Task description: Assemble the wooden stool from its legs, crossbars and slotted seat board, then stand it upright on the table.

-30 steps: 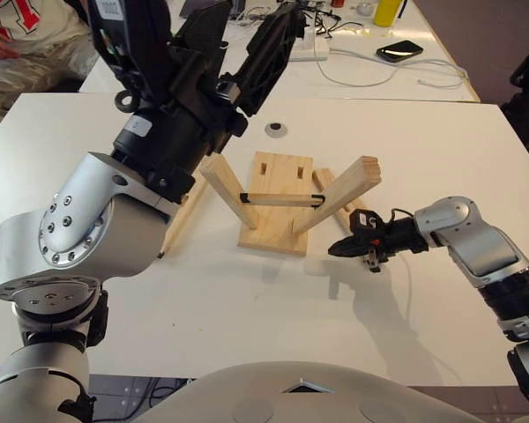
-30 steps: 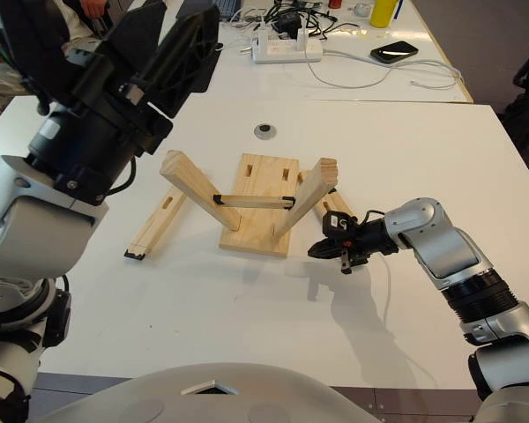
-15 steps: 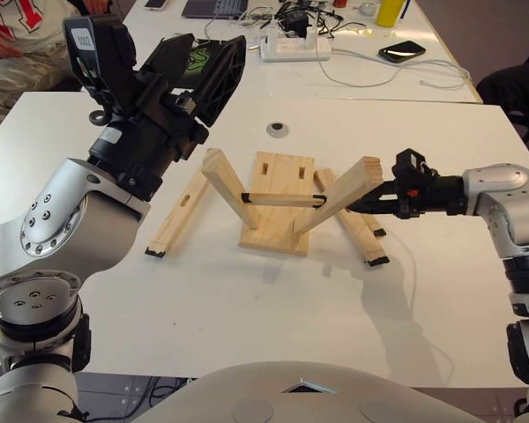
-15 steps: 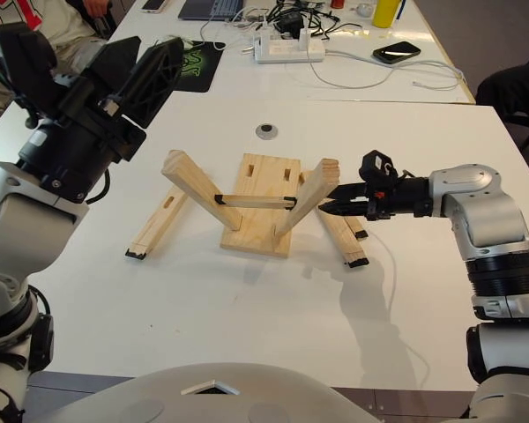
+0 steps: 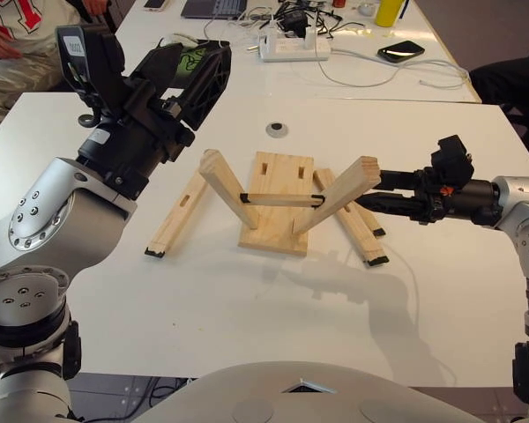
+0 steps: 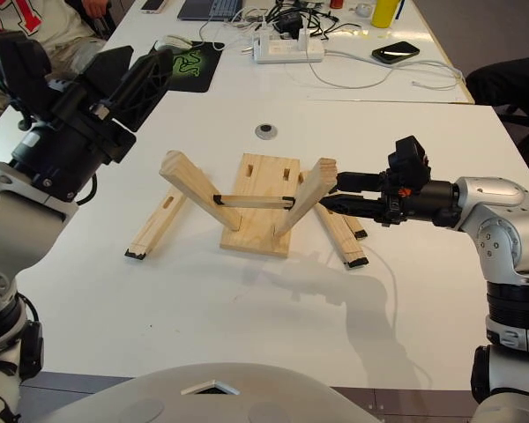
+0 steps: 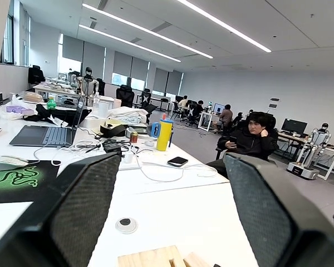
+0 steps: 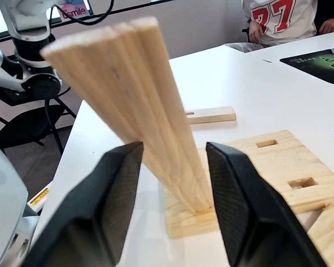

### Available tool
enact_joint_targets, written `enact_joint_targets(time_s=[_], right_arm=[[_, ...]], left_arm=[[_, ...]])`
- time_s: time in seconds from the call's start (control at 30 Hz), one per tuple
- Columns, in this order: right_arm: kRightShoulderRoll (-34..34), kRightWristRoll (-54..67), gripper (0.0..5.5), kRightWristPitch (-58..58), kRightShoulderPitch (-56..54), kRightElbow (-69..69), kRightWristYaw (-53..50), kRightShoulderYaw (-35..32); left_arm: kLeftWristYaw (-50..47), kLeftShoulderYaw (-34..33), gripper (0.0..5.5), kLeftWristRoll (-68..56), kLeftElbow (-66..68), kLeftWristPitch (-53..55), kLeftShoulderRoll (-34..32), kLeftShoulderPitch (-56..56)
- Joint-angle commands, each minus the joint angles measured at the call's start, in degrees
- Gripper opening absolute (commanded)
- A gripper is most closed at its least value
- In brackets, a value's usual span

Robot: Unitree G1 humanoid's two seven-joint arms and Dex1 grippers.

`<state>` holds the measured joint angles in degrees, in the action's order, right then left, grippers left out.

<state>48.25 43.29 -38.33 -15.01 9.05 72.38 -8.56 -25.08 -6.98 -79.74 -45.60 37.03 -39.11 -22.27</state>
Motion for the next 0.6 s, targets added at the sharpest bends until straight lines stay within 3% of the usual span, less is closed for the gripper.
enact_joint_targets(time_s=[0.03,0.37,0.6], right_arm=[[0.2,1.8,2.08,-1.2,0.4,1.7,-0.3,-1.3],[1.1,2.2,3.32,-1.1,0.9,1.7,1.8,-1.2],[-1.3,5.9,3.32,-3.3,-0.6,3.7,-1.3,-2.5]], left_arm=[[0.7,-0.3,3.45,0.3,0.5,0.8,-0.7,0.3],[1.2,-0.2,3.45,0.7,1.2,1.2,-0.4,0.0],[3.5,-0.4,3.45,2.1,2.5,3.3,-2.1,3.4]])
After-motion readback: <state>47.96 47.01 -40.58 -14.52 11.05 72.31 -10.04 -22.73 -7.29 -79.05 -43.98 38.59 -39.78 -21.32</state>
